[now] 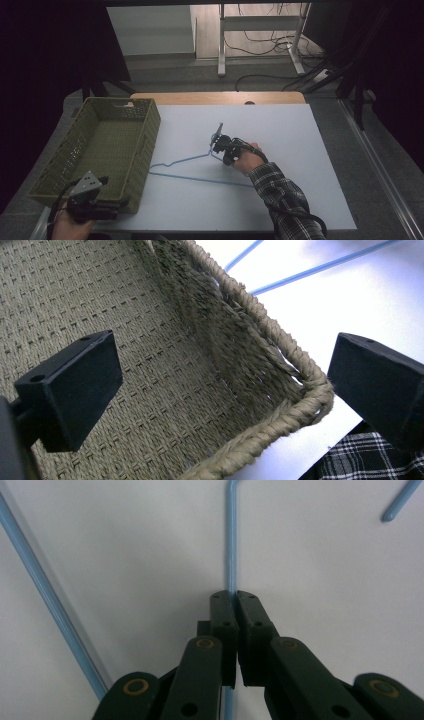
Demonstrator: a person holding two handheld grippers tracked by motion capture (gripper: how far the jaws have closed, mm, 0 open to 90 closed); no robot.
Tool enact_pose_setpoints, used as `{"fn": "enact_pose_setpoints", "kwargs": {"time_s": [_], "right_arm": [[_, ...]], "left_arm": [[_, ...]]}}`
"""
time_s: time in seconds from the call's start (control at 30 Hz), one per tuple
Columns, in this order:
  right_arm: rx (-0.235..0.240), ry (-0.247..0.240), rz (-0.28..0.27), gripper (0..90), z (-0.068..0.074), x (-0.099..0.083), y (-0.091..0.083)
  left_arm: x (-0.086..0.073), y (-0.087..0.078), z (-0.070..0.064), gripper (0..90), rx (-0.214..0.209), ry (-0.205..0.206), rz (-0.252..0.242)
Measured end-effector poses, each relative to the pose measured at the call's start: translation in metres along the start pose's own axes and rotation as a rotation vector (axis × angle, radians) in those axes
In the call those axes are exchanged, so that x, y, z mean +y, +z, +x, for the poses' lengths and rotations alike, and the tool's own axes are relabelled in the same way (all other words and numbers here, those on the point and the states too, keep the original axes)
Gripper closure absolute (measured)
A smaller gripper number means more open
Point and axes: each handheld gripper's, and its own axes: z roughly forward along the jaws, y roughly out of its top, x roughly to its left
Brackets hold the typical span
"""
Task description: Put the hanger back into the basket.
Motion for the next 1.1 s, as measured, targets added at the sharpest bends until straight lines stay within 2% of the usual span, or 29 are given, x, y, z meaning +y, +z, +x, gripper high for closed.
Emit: {"fn": "enact_pose_setpoints", "kwargs": {"time_s": [0.1,0.17,0.27,0.5,0.8,0.9,0.97,1.1], "right_arm": [[-0.007,0.002,-0.009,87.1,0.001,-0.003,-0.001],[0.014,0.007,-0.024,87.2,0.001,-0.006,-0.002],[0.016,0.008,-0.043,87.3,0.001,-0.01,-0.003],[0.001,0.005,-0.122,87.3,0.0,-0.016,-0.014],[-0.01,-0.003,-0.181,87.4,0.002,-0.022,-0.026],[-0.019,-0.002,-0.198,87.4,0.003,-0.024,-0.03],[-0.025,-0.005,-0.207,87.4,0.005,-0.024,-0.032],[-0.041,-0.013,-0.227,87.4,0.008,-0.027,-0.036]], "left_arm": [[0.0,0.0,0.0,1.4,-0.001,-0.001,-0.001],[0.0,0.0,0.0,1.4,-0.001,0.0,0.0],[0.0,0.0,0.0,1.4,0.002,0.001,0.002],[0.0,0.0,0.0,1.4,0.001,-0.004,-0.001],[0.002,-0.003,0.0,2.4,0.001,-0.027,-0.019],[0.006,-0.005,-0.002,3.0,-0.001,-0.032,-0.031],[0.011,-0.006,-0.005,2.9,-0.013,-0.033,-0.037],[0.027,-0.005,-0.014,1.8,-0.052,-0.011,-0.051]]}}
